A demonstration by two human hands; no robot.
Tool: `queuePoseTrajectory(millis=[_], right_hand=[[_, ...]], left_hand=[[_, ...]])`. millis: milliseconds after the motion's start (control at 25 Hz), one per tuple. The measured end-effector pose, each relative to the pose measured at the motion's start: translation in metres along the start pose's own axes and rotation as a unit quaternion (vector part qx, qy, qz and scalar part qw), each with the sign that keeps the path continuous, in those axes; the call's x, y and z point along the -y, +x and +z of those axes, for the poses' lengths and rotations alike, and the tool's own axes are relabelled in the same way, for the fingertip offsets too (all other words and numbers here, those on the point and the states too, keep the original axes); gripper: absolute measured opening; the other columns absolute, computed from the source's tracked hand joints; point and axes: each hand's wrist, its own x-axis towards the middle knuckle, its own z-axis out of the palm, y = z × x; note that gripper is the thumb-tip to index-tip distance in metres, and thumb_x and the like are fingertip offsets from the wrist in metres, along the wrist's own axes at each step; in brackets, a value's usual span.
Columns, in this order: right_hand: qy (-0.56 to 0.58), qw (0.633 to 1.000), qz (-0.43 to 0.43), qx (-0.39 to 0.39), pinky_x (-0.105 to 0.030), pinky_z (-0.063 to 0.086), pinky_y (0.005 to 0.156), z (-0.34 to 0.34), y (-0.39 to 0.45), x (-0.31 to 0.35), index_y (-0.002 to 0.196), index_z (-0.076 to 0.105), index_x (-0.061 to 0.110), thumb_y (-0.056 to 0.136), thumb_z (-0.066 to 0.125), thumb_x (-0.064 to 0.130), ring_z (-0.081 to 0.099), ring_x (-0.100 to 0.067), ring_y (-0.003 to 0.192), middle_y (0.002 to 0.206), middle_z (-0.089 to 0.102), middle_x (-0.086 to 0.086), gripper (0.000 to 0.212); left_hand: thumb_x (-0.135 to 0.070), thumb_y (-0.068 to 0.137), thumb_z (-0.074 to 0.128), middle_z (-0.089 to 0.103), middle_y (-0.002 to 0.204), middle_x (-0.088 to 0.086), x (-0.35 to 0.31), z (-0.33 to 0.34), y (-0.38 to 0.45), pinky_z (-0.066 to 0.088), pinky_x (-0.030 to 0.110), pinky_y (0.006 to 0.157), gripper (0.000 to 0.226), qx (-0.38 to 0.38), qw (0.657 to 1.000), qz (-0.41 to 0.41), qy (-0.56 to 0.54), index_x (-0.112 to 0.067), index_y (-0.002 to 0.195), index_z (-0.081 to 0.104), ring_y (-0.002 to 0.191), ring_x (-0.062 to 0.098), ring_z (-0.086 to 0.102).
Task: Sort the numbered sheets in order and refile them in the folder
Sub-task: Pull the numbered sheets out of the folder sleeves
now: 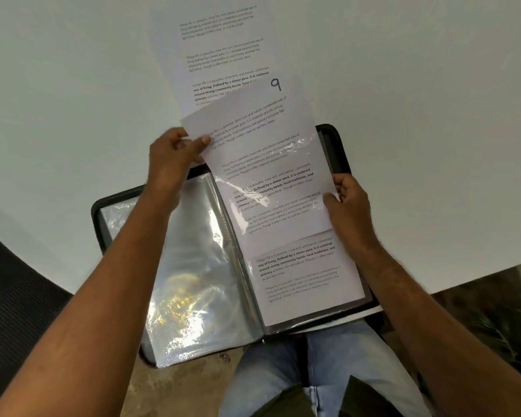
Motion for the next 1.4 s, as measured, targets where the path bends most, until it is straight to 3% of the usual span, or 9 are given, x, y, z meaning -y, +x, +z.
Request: queuePoseTrajectory(millis=[80,160,240,480,640,880,1040,1240,1400], right_hand=[[0.021,1.0,0.007,-0.007,-0.007,0.051,0.066,0.0,-0.001,0.002,0.115,0.059,0.023,0.099,0.059,0.007,0.065,0.001,0.089,0.104,0.066,0.015,0.023],[0.033,0.999,0.013,-0.01,-0.009,0.051,0.065,0.0,-0.001,0.003,0.116,0.06,0.022,0.099,0.059,0.009,0.066,0.002,0.085,0.103,0.067,0.015,0.022],[0.041,0.999,0.016,-0.01,-0.011,0.053,0.066,0.0,-0.002,0.003,0.117,0.06,0.022,0.099,0.06,0.01,0.068,0.003,0.083,0.103,0.068,0.013,0.021],[0.052,0.998,0.024,-0.006,-0.022,0.058,0.07,0.001,0.0,0.001,0.119,0.062,0.019,0.098,0.065,0.018,0.071,-0.007,0.084,0.102,0.071,0.005,0.021],[0.065,0.997,0.038,0.0,-0.026,0.059,0.073,0.0,0.002,0.001,0.113,0.064,0.022,0.096,0.068,0.019,0.07,-0.007,0.086,0.1,0.072,0.006,0.017],[0.056,0.998,0.036,0.012,-0.018,0.055,0.072,-0.005,0.002,0.006,0.11,0.065,0.027,0.098,0.065,0.019,0.068,-0.008,0.088,0.097,0.072,0.007,0.014],[0.056,0.997,0.041,0.016,-0.018,0.055,0.074,-0.004,0.003,0.007,0.108,0.066,0.029,0.098,0.065,0.018,0.068,-0.009,0.088,0.093,0.071,0.012,0.015],[0.048,0.998,0.047,0.007,-0.011,0.052,0.07,-0.001,0.004,0.01,0.108,0.065,0.027,0.098,0.065,0.016,0.068,-0.006,0.086,0.094,0.072,0.008,0.015],[0.044,0.998,0.046,0.0,-0.01,0.051,0.067,0.002,0.001,0.015,0.111,0.065,0.023,0.099,0.064,0.016,0.068,-0.004,0.084,0.096,0.072,0.006,0.014]], left_hand=[[-0.02,0.09,0.078,0.076,0.094,0.004,0.019,0.003,-0.01,0.062,0.04,0.087,0.014,0.02,0.997,-0.012,0.069,-0.01,0.09,0.068,0.083,0.015,0.073],[-0.035,0.089,0.075,0.076,0.091,-0.005,0.035,0.006,-0.01,0.059,0.051,0.089,0.015,0.003,0.984,0.009,0.18,-0.021,0.086,0.071,0.084,0.018,0.073],[-0.042,0.088,0.07,0.075,0.089,-0.011,0.036,0.006,-0.007,0.055,0.053,0.094,0.012,-0.02,0.975,0.031,0.219,-0.031,0.082,0.071,0.085,0.019,0.073],[-0.017,0.099,0.061,0.076,0.105,0.002,0.001,0.009,0.03,0.063,0.041,0.073,0.016,-0.059,0.996,0.056,0.026,-0.003,0.1,0.067,0.083,0.028,0.075],[-0.016,0.101,0.058,0.076,0.106,0.005,-0.024,0.009,0.069,0.049,0.019,0.055,0.011,-0.095,0.993,0.061,0.017,-0.011,0.091,0.059,0.073,0.028,0.075],[-0.016,0.099,0.058,0.076,0.103,0.005,-0.047,0.009,0.118,0.055,0.034,0.059,0.016,-0.1,0.994,0.045,0.0,-0.017,0.083,0.057,0.075,0.034,0.075],[-0.015,0.1,0.057,0.076,0.099,0.007,-0.051,0.011,0.139,0.05,0.032,0.054,0.008,-0.11,0.993,0.031,0.002,-0.016,0.095,0.063,0.065,0.022,0.071],[-0.015,0.101,0.058,0.064,0.124,0.003,-0.045,0.012,0.133,0.056,0.027,0.067,0.027,-0.122,0.991,0.042,-0.025,-0.017,0.128,0.058,0.075,0.016,0.07],[-0.018,0.102,0.058,0.065,0.125,-0.01,-0.026,0.011,0.092,0.058,0.027,0.085,0.027,-0.125,0.987,0.095,0.029,-0.024,0.129,0.061,0.092,0.015,0.072]])
